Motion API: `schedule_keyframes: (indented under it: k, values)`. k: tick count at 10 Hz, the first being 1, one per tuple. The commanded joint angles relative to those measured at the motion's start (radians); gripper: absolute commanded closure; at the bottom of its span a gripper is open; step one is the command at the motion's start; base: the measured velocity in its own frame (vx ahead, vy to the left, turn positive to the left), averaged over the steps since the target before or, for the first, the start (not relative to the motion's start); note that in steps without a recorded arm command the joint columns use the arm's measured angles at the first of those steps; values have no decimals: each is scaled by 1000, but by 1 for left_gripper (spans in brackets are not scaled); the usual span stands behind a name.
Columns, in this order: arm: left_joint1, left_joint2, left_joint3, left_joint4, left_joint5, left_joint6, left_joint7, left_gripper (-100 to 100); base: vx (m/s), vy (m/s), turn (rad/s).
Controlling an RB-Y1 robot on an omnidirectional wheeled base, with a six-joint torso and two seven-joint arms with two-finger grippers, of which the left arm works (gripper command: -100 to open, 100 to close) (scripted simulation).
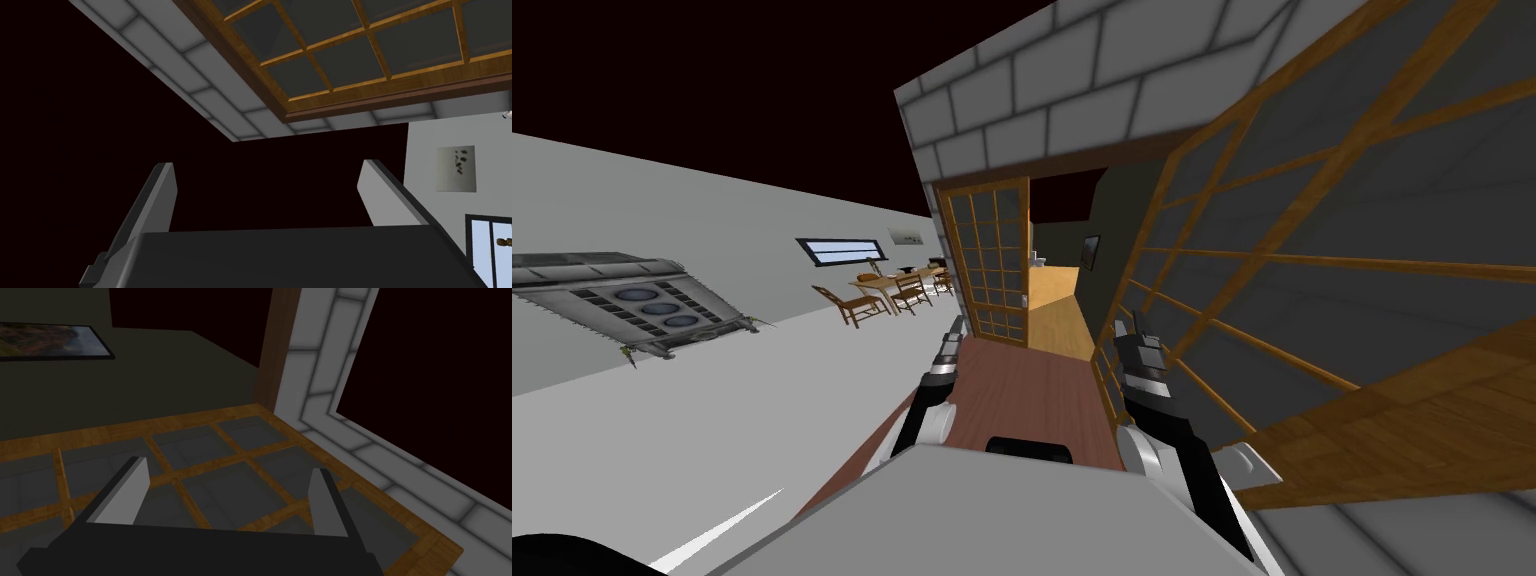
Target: Pull the door open
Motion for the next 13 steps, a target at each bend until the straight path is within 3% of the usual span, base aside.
schedule_keyframes:
  k: [1, 13]
  values:
    - [-8, 4, 6, 33, -7, -10, -29, -100, 104, -22, -58]
    - [-70, 34, 63, 301, -54, -75, -244, -100, 101, -19, -61]
